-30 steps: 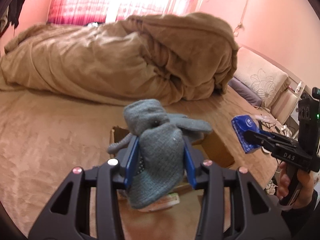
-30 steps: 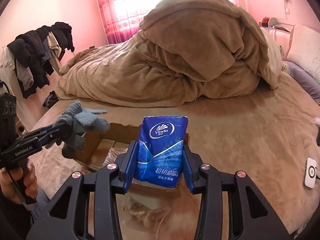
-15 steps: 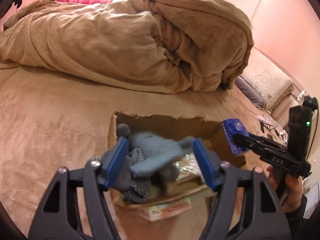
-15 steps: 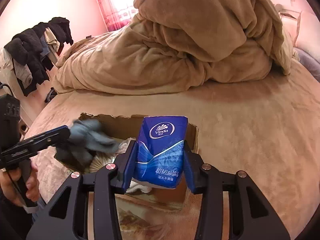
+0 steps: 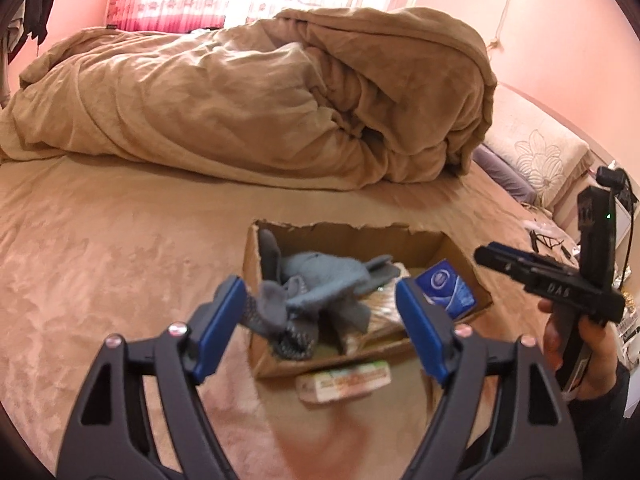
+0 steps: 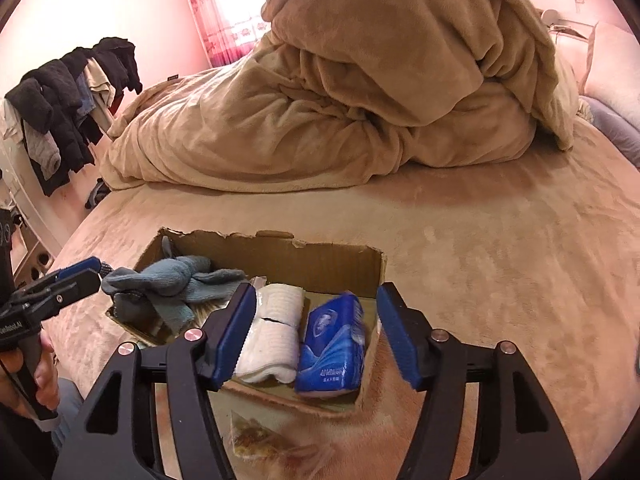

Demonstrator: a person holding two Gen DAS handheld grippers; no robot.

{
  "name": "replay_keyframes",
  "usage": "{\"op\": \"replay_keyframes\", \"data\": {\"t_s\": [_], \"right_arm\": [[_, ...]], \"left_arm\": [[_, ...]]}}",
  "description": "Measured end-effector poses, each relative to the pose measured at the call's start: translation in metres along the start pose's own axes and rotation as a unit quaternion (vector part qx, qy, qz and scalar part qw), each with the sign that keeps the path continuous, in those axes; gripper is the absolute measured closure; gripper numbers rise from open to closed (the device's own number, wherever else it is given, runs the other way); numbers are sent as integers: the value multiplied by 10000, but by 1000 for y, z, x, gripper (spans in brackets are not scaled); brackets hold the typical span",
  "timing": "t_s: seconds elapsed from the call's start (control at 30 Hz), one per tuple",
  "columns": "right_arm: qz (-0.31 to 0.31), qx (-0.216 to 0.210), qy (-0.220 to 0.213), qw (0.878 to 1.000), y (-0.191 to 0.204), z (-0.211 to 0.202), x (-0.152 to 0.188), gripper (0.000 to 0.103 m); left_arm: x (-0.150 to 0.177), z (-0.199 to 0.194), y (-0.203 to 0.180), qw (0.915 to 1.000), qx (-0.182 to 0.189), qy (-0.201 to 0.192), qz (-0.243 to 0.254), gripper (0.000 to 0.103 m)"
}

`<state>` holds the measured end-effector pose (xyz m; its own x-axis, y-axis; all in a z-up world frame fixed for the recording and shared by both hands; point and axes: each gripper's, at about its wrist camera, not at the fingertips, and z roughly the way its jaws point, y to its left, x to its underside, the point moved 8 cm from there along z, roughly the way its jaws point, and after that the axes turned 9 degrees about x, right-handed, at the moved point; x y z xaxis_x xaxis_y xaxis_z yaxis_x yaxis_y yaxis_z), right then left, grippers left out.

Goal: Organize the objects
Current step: 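Lift the gloves and tissue pack into the box while both grippers open to release, then grasp the white soap box with the left gripper while the right gripper grasps the clear snack bag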

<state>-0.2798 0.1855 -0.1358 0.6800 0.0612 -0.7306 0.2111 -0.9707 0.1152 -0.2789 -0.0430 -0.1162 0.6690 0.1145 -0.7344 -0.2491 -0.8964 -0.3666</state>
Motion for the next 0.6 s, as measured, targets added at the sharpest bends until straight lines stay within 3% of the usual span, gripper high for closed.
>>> {"op": "replay_keyframes", "data": {"t_s": [0.6], "right_arm": [[-78, 89, -572, 9983, 11, -113, 7, 35]], "left_arm": [[22, -86, -63, 9974, -94, -351, 624, 15]]}}
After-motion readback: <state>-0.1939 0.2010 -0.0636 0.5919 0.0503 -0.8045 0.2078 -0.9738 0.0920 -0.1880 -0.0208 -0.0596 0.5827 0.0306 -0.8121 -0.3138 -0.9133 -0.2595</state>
